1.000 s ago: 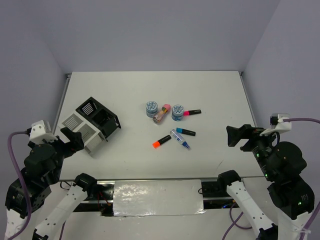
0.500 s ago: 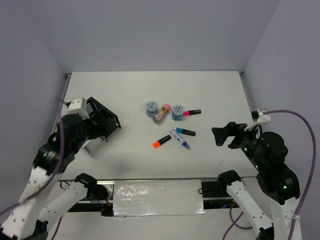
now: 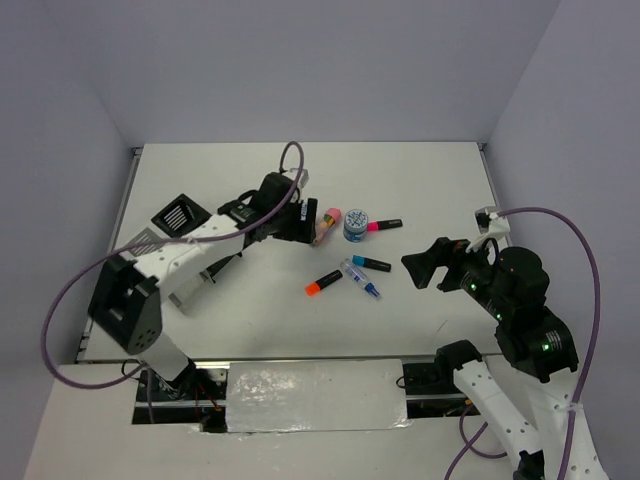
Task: Sort the stationery into containers
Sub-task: Pick up the stationery from the center of the board.
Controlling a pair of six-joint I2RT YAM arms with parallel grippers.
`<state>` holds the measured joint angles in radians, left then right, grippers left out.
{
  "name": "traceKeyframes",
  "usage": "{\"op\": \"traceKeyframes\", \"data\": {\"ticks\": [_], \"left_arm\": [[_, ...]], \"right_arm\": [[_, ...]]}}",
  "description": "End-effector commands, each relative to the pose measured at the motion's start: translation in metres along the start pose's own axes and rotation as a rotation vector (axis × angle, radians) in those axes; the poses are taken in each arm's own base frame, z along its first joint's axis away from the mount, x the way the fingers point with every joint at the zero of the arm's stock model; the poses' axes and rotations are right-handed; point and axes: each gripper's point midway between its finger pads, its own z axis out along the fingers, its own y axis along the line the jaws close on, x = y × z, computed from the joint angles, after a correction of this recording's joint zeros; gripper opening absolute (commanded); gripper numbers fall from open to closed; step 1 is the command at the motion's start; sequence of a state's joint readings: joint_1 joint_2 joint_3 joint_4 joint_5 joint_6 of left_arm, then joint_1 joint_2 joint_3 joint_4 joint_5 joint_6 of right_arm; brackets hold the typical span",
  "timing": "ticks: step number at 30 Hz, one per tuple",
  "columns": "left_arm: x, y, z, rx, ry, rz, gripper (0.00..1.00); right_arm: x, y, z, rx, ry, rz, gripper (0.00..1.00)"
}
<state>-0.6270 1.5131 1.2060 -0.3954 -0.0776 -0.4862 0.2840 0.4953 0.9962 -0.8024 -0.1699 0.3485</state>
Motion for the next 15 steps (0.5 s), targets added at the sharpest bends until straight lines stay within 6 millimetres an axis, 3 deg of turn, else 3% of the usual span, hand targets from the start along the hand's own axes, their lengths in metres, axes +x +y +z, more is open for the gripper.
{"op": "traceKeyframes", "data": {"ticks": [1, 3, 7, 15], "left_arm": [[-0.036, -0.017, 0.039, 0.037, -0.049, 0.082, 0.86], [-0.033, -0.011, 0.060, -0.011, 0.004, 0.101, 0.83], [-0.033, -0.011, 0.080, -0.017, 0.035, 0.124, 0.83], [-0.045, -0.022, 0.089, 0.014, 0.024, 0.163, 0.83]], "right_arm": [[-0.009, 0.012, -0.003, -0.066, -0.044, -0.018, 1.00], [-0.007, 0.011, -0.005, -0.062, -0.044, -0.023, 1.00], [-0.005, 0.008, -0.005, -0.052, -0.045, -0.033, 1.00], [0.002, 0.007, 0.007, -0.065, -0.019, -0.024, 1.00]]}}
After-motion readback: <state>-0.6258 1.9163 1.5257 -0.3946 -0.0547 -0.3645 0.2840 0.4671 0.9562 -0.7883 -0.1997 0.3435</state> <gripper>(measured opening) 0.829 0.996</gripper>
